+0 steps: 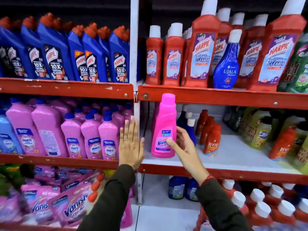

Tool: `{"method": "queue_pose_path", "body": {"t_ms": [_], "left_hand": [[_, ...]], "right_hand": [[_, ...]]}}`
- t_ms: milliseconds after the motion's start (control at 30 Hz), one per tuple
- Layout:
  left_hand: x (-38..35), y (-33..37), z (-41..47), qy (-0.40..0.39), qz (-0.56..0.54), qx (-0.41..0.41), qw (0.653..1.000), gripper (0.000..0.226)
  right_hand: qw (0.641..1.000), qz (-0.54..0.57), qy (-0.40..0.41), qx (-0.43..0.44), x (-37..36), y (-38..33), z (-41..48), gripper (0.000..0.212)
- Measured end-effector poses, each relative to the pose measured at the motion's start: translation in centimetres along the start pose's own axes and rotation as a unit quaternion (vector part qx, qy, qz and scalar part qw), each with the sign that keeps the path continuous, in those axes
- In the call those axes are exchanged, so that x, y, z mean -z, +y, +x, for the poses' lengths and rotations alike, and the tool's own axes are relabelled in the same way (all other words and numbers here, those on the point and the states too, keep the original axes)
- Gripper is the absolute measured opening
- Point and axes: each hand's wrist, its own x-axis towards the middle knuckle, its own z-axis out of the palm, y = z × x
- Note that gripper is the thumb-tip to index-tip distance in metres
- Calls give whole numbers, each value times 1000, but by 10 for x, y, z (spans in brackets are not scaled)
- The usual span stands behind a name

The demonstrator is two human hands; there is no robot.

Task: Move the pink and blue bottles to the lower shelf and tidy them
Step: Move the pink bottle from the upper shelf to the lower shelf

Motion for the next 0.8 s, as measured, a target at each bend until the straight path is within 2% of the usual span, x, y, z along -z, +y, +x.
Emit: {"method": "queue_pose_path", "body": {"t_ms": [167,333,433,567,800], "left_hand": [[-25,2,-40,-33,27,-8,999,79],[-43,-4,-59,-82,67,13,994,70],[-49,-7,-63,-83,78,8,993,64],[-54,-10,-63,-71,93,0,993,69],[-58,-13,-65,-57,96,-7,994,67]], "right_hand": [[999,-19,21,-33,-4,40,-1,44],[998,-28,24,-58,-9,70,4,39],[996,-30,23,-75,-13,83,8,38],[995,-3,37,-95,-16,92,16,39],[995,-20,15,-95,-21,97,20,46]]}}
